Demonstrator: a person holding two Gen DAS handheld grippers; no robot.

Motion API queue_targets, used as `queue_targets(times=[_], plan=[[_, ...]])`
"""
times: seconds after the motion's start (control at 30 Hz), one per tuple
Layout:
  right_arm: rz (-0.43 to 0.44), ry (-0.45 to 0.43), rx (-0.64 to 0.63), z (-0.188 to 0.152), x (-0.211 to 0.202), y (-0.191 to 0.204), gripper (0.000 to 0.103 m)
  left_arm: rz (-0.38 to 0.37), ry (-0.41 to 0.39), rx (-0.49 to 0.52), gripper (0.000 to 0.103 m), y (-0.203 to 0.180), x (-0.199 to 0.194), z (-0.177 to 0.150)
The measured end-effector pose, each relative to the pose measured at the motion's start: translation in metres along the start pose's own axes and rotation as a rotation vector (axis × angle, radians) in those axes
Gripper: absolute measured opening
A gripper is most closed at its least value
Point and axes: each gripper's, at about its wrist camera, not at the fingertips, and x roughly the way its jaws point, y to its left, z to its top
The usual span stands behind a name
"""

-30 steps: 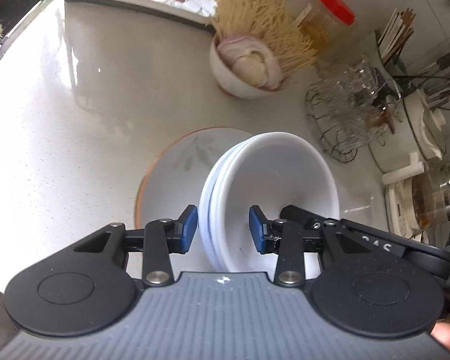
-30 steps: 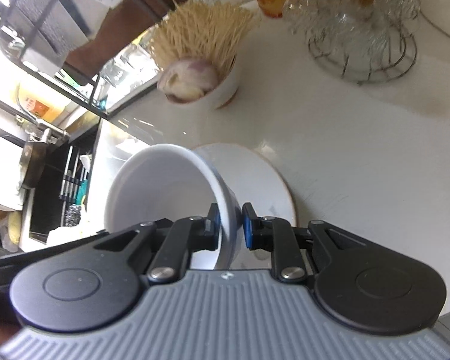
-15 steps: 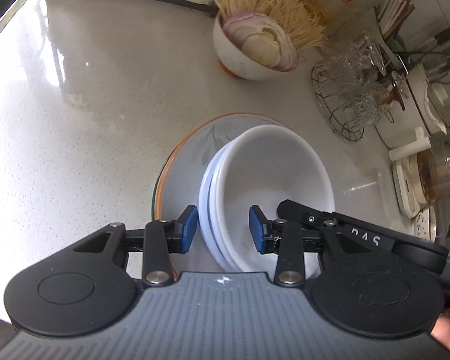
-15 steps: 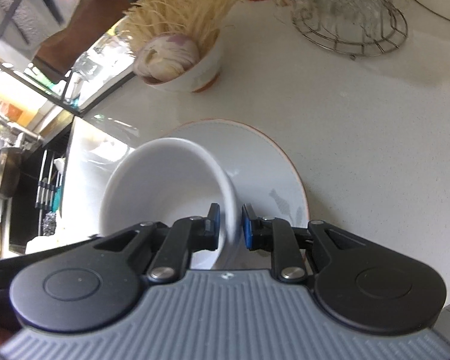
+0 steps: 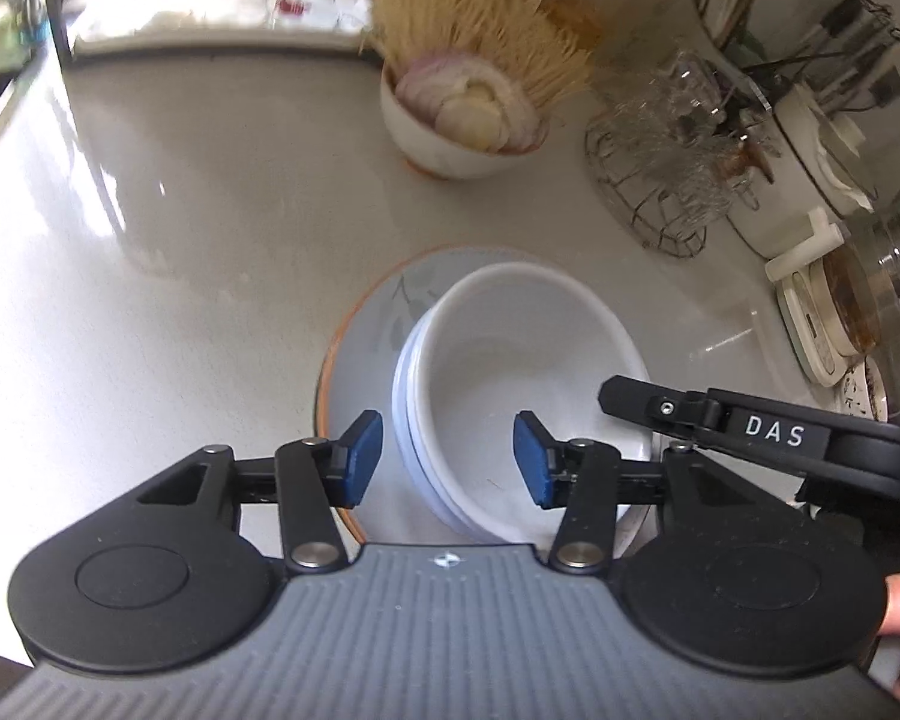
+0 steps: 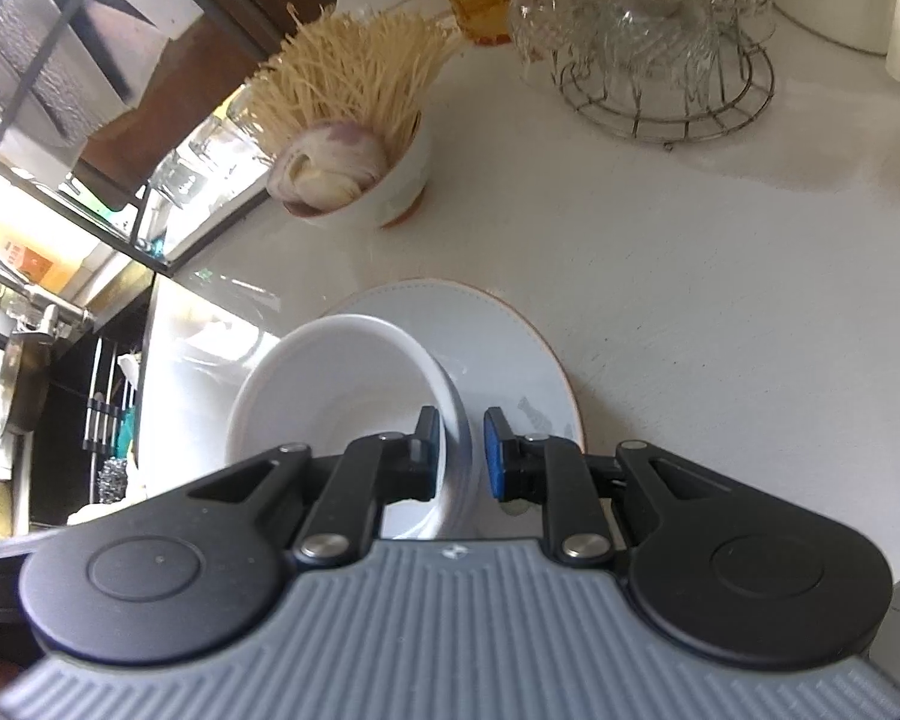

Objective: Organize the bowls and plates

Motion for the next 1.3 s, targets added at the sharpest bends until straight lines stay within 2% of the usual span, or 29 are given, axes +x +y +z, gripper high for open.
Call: queue_targets(times=[0.03, 0.07, 0.13, 0.4, 0.77, 0.97, 1.3], plan=[[0.002, -0.011, -0.002, 0.0, -0.004, 0.0, 0.024, 0.006, -0.012, 0.016, 0.054, -0.002, -0.005, 0.0], [0.004, -0.028, -0.004, 0.0, -0.01, 0.0, 0.037, 0.012, -0.025, 0.029, 0.055, -0.004, -0.01, 0.001], [0.012, -0.064, -0.007, -0.002, -0.021, -0.001, 0.046, 0.025, -0.054, 0.053, 0.055, -0.009, -0.022, 0.001], [0.027, -0.151, -0.043, -0.012, -0.06, -0.003, 0.046, 0.018, -0.206, 0.092, 0.055, -0.035, -0.075, -0.003], [0.073, -0.38, -0.134, -0.022, -0.162, -0.004, 0.046, 0.021, -0.37, 0.126, 0.055, -0.091, -0.149, -0.034], [0.081, -0.459, -0.18, -0.039, -0.21, -0.013, 0.046, 0.004, -0.413, 0.11, 0.055, -0.118, -0.177, -0.065], [0.075, -0.53, -0.263, -0.087, -0.26, -0.026, 0.046, 0.047, -0.479, 0.121, 0.056, -0.146, -0.216, -0.131]])
